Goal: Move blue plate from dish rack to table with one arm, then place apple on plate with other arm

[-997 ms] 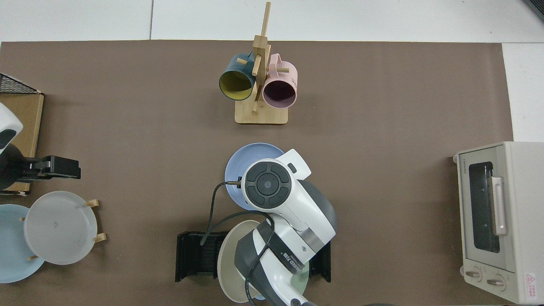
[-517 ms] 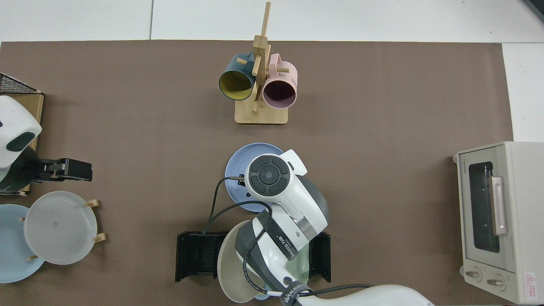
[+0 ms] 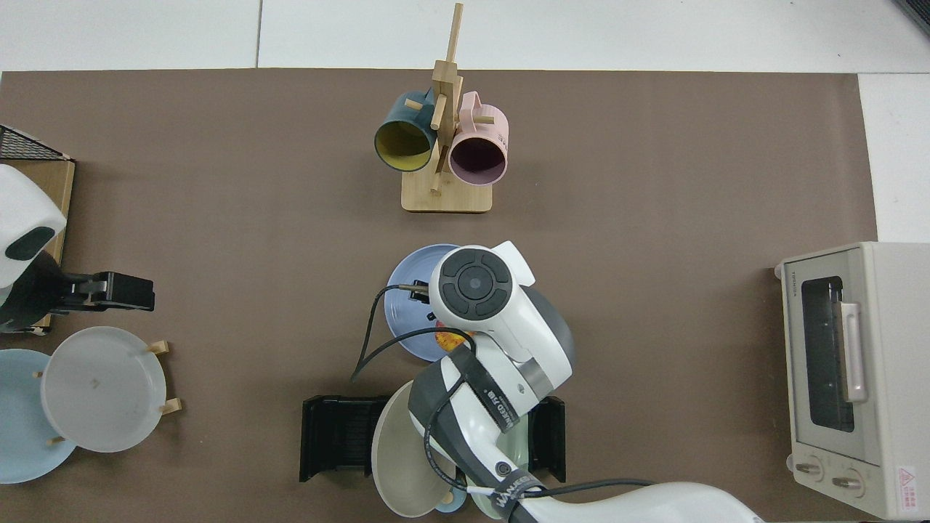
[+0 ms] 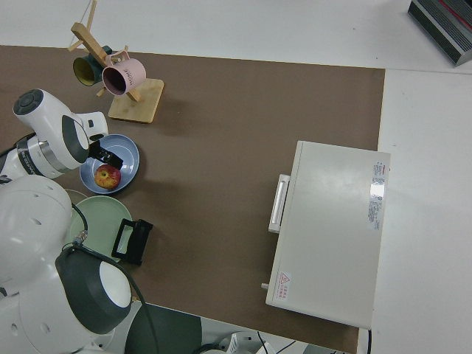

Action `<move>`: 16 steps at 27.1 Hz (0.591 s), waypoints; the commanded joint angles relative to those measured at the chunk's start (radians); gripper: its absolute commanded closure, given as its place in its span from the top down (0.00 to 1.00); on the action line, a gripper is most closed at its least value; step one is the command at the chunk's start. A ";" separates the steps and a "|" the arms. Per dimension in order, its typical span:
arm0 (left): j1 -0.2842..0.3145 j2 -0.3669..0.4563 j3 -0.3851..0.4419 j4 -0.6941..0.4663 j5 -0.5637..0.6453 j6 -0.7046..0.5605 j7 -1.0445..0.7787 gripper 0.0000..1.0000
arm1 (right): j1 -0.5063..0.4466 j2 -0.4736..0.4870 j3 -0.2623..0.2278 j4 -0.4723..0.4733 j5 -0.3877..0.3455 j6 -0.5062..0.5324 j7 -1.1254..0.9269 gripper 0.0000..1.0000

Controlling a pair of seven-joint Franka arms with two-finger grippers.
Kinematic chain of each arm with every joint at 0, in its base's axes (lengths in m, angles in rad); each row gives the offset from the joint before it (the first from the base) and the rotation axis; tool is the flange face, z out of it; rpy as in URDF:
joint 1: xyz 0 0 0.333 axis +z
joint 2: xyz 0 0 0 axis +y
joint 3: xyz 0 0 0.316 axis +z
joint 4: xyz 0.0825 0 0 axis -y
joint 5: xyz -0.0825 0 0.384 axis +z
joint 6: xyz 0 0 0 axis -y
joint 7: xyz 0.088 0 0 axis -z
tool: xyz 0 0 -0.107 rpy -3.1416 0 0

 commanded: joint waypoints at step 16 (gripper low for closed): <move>0.004 -0.011 -0.002 0.008 -0.011 -0.009 0.009 1.00 | -0.572 -0.312 0.009 0.043 0.011 -0.410 -0.865 1.00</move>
